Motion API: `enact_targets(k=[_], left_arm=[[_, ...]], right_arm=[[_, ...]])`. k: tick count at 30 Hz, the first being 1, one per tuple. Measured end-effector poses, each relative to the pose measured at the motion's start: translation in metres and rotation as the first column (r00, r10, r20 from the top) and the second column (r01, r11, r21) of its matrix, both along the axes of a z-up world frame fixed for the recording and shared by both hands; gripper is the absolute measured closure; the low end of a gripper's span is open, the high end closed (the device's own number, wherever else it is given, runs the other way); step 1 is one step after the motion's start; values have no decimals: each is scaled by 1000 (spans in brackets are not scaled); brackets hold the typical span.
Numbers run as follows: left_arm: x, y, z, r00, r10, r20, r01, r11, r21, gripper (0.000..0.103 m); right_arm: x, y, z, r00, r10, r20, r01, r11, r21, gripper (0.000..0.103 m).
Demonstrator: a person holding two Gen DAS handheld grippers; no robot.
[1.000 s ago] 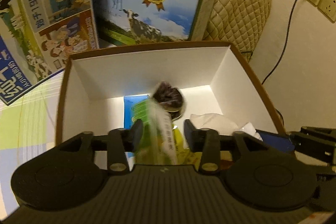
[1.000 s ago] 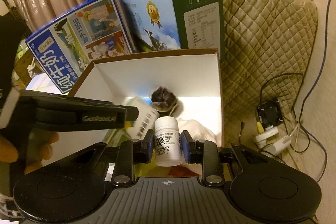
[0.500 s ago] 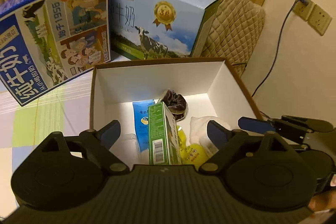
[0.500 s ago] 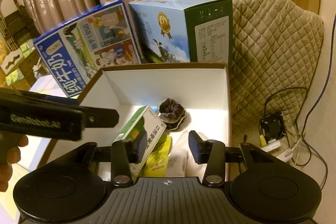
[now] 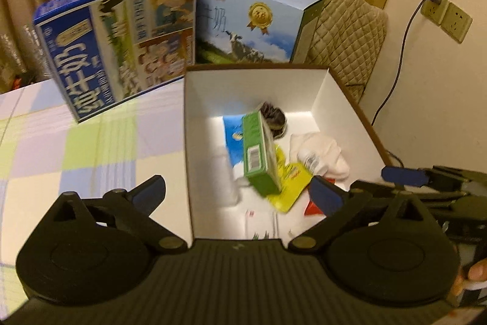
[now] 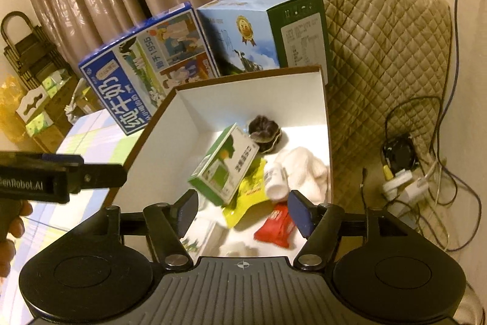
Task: Organize objects
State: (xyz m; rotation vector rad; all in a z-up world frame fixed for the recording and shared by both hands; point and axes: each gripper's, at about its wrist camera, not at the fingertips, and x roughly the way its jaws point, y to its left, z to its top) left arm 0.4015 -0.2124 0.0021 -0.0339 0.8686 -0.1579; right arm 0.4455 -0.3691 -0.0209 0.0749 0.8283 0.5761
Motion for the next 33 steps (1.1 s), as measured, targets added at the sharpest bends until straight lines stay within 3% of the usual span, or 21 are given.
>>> enact_targets(k=[8,18,33], left_arm=[[-49,14,7,999,39,12,-39,999,26,1],[-105,30,11,999,8,36,-11,998,69,1],[-202,100,21,998,50,33,-51,998,31,1]], right_arm=[[-38,-3,9,999,-32,-41,34,999,43,39],[-95,4,14,996,-67,-52,67,998,0,39],[-190,47,21,997,-44,-61,42,999,-26,39]])
